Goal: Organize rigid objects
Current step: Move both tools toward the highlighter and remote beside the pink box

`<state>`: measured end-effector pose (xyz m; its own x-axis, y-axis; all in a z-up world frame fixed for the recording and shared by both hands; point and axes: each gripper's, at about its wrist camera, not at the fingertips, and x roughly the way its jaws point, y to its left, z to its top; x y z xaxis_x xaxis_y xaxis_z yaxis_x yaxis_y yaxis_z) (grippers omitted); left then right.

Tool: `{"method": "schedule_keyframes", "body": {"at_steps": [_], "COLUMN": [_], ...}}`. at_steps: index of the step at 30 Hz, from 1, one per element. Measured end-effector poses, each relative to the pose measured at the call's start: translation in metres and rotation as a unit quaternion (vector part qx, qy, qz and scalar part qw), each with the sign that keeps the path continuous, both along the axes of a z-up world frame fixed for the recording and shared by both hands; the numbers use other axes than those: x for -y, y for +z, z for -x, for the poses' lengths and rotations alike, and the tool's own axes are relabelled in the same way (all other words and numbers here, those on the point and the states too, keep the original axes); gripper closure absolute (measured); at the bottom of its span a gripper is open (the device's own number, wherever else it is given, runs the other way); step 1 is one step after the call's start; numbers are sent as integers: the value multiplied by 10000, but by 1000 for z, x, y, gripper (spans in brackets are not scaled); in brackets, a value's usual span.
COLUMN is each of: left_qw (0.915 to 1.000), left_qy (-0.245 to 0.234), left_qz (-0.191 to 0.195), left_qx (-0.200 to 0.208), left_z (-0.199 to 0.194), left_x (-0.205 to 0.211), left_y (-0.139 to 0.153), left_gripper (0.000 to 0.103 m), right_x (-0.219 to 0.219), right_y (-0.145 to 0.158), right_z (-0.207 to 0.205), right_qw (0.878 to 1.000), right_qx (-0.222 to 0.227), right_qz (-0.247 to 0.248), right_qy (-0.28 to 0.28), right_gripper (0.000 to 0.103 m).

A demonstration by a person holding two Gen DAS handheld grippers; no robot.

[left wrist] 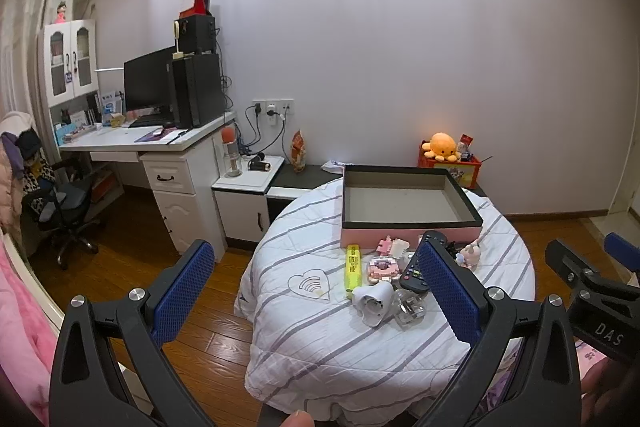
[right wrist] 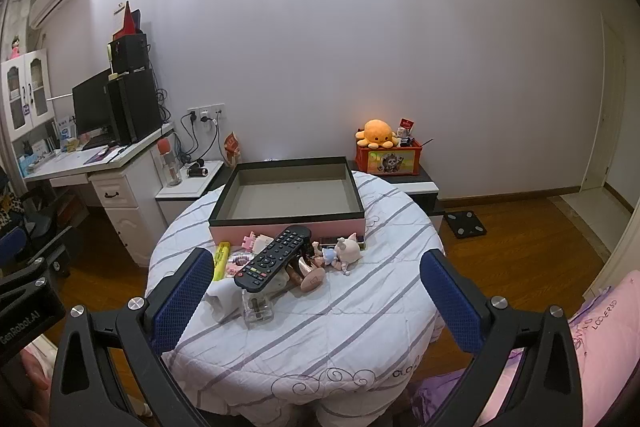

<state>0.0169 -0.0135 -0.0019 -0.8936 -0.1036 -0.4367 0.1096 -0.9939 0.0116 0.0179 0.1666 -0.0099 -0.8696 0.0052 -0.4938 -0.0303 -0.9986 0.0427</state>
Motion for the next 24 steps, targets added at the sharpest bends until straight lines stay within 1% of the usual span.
{"method": "schedule_keyframes", "body": {"at_steps": [15,24], "left_qw": [10000,9999], "left_qy": [42,52], "left_qz": [-31,-105], "left_qx": [-74,22], "left_z": [-1,9], "left_x": [2,8], "left_y": [1,-8], "left_gripper": [0,0], "right_x": [3,6], "right_y": [0,-6], "right_z": [1,11], "right_qw": [10000,9999], "right_qx": [23,152], "right_qz": [-26,-47], "right_qy": [53,63], "right_gripper": [0,0]}}
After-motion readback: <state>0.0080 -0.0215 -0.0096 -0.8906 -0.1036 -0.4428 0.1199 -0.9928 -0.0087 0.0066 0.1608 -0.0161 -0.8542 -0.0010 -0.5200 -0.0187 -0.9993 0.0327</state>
